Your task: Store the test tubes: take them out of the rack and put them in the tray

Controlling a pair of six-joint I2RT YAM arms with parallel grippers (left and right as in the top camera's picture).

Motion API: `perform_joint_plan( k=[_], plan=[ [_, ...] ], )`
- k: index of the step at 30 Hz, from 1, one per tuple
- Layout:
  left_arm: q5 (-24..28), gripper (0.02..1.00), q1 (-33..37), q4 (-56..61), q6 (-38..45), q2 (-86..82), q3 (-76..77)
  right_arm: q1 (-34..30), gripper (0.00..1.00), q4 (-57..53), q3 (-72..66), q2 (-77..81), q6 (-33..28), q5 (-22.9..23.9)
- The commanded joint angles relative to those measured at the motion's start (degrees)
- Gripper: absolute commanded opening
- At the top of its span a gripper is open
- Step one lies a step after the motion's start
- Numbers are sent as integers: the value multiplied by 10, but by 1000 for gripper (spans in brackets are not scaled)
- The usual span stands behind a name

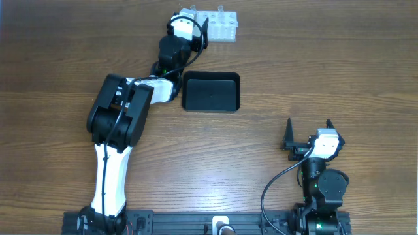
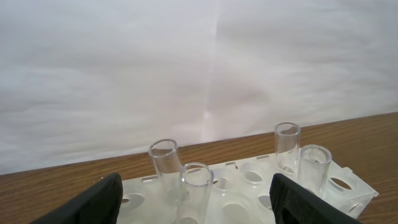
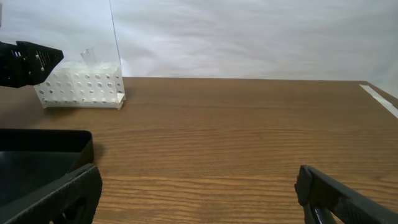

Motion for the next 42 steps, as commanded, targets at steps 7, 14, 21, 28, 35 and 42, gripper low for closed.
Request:
perform_joint_plan(
  k=[7,14,21,28,35,42],
  plan=[
    [-11,776,-1,4,-2,19,15,-4,991,-2,-3,1,1,5],
    [-24,812,-10,4,15,48,57,-4,991,-2,-3,1,1,5],
    [-35,739,-11,4,15,51,60,-3,991,-2,-3,1,1,5],
    [-38,678,-11,4,15,51,60,-4,991,-2,-3,1,1,5],
    [-59,581,-11,4,15,51,60,-4,993,-2,-3,1,1,5],
    [-59,492,-11,4,15,50,60,-4,993,-2,-3,1,1,5]
  ],
)
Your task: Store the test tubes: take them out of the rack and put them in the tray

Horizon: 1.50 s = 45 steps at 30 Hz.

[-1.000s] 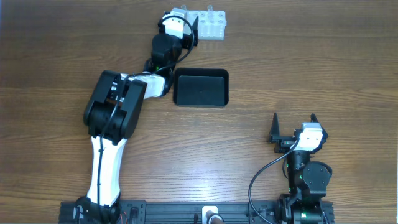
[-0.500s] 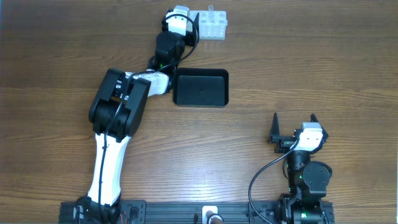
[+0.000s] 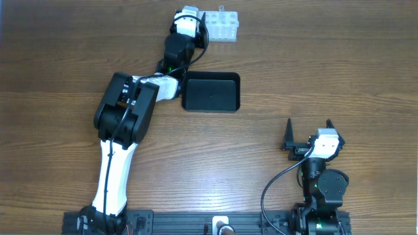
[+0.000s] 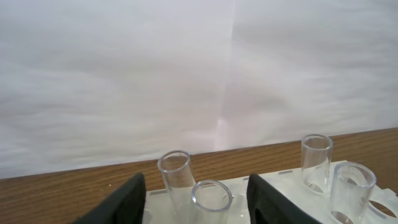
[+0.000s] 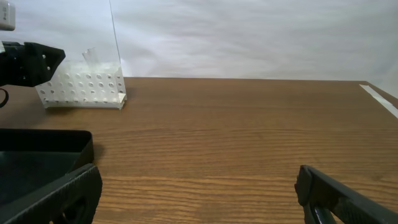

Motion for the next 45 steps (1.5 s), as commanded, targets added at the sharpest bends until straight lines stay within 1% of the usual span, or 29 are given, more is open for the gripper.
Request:
perform_joint_plan(
  k=[1,12,18,23,27,32,39,45],
  plan=[
    [-7,485,-1,4,8,13,11,-4,991,-2,-3,1,2,5],
    [-7,457,-1,5,8,9,11,-4,993,-2,-3,1,2,5],
    [-9,378,-1,9,9,9,11,-4,991,-2,-3,1,2,5],
    [-9,378,-1,9,9,8,11,-4,991,-2,-3,1,2,5],
    [-9,354,-1,9,9,8,11,-3,991,-2,-3,1,2,5],
    [-9,281,-1,9,9,7,11,-4,993,-2,-3,1,2,5],
    [-9,266,-1,9,9,7,11,-4,993,-2,-3,1,2,5],
    [-9,233,-1,9,9,6,11,-3,991,-2,-3,1,2,5]
  ],
)
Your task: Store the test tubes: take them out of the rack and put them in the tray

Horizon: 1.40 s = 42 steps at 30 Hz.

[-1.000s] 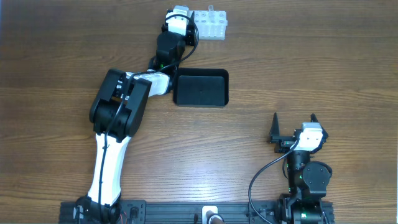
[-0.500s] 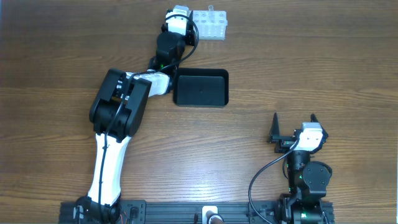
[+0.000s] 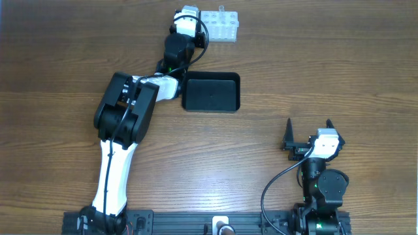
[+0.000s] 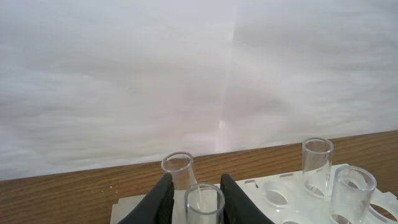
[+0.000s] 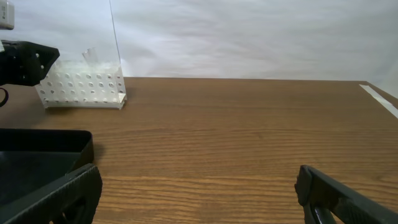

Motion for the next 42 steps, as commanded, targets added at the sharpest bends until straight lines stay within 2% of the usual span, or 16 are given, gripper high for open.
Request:
perform_joint_plan(
  k=[1,4,12,26,42],
  plan=[
    [-7,229,-1,4,9,5,11,-4,991,-2,-3,1,2,5],
    [-7,218,-1,4,9,1,11,-4,991,-2,-3,1,2,5],
    [-7,112,0,3,9,-9,11,-4,991,-2,-3,1,2,5],
    [-7,99,3,-18,22,-47,11,-3,993,-2,-3,1,2,5],
    [-6,69,16,-51,35,-189,11,-4,993,-2,-3,1,2,5]
  ],
)
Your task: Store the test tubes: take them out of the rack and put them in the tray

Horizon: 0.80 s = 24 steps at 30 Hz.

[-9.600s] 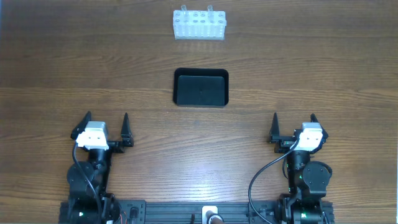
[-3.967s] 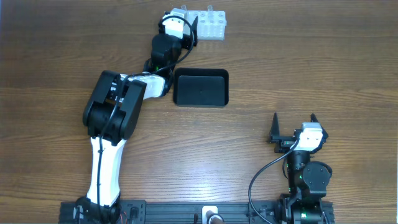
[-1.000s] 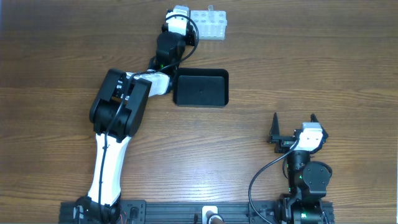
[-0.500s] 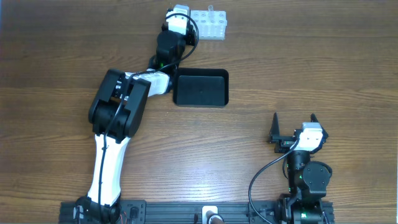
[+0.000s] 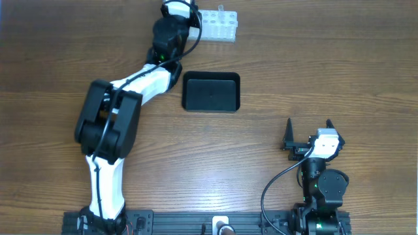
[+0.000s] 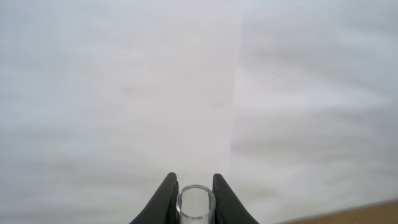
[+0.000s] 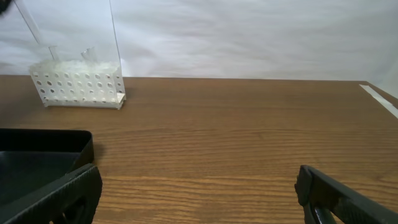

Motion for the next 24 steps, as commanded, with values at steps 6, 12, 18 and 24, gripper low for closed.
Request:
perform_joint_plan(
  k=[6,12,18,24],
  plan=[
    [12,42,7,-142,11,-132,10,-3,991,-2,-3,1,2,5],
    [83,42,7,-320,10,-197,10,-3,991,-2,-3,1,2,5],
    [123,40,2,-457,10,-241,10,-4,993,-2,-3,1,2,5],
    [144,42,-24,-579,10,-237,10,-4,993,-2,-3,1,2,5]
  ],
)
